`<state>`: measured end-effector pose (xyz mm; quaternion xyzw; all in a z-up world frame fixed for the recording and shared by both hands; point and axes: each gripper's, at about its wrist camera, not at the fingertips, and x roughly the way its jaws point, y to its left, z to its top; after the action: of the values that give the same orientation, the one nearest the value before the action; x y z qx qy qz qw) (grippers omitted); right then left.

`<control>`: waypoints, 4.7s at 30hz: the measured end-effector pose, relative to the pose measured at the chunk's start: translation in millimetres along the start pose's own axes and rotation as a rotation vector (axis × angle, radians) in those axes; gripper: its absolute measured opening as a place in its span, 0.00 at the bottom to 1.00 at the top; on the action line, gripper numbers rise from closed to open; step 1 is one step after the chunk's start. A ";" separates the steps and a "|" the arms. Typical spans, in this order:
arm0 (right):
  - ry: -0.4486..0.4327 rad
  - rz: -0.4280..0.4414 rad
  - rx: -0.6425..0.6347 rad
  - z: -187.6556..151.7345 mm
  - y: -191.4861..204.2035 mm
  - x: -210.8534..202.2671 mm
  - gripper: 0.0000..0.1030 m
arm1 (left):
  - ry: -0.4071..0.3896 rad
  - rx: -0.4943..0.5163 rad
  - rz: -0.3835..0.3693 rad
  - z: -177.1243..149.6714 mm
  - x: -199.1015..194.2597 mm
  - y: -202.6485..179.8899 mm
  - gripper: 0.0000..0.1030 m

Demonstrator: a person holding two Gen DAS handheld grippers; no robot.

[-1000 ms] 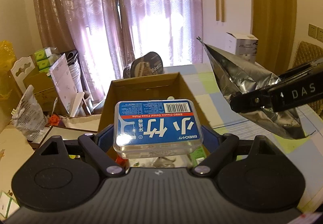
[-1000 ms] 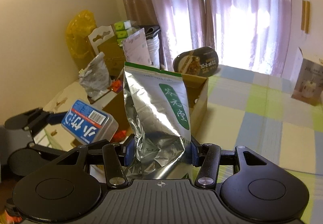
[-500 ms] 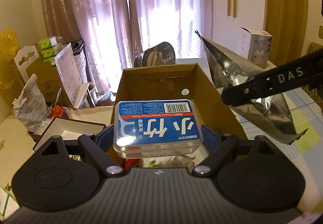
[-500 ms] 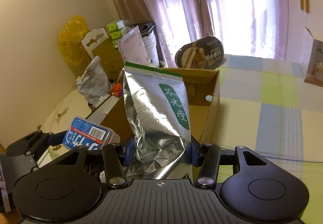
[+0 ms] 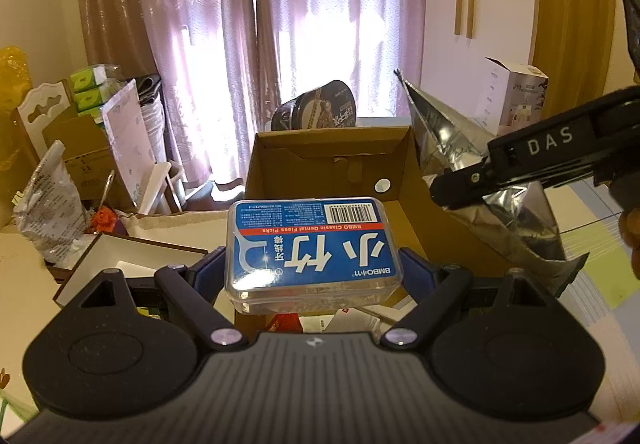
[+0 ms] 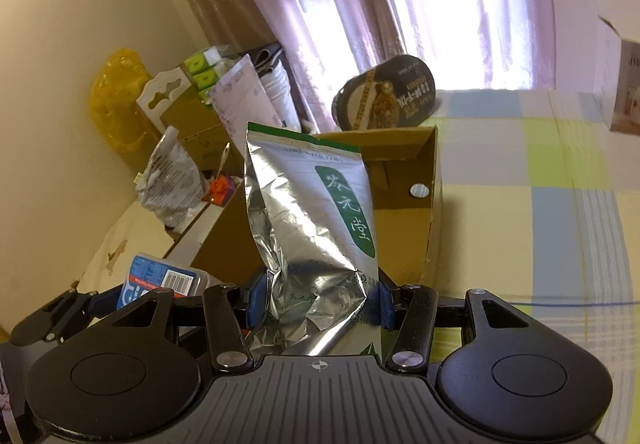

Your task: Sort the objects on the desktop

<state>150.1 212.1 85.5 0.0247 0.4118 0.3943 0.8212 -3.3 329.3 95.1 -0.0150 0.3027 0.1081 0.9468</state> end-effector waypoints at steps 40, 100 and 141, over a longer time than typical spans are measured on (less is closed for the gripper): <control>-0.093 0.011 0.146 7.0 -18.2 11.0 0.69 | 0.037 0.004 -0.023 -8.2 34.4 2.1 0.86; -0.057 -0.013 -0.031 -129.8 37.3 -144.2 0.98 | 0.058 -0.210 0.172 -75.2 -170.4 -61.5 0.99; -0.054 -0.123 -0.054 -174.6 37.6 -162.1 0.98 | 0.088 -0.191 0.223 -95.8 -181.2 -73.3 0.99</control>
<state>-51.7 80.1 90.6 -0.0120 0.3794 0.3534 0.8550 -186.1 213.3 118.7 -0.0761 0.3322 0.2401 0.9090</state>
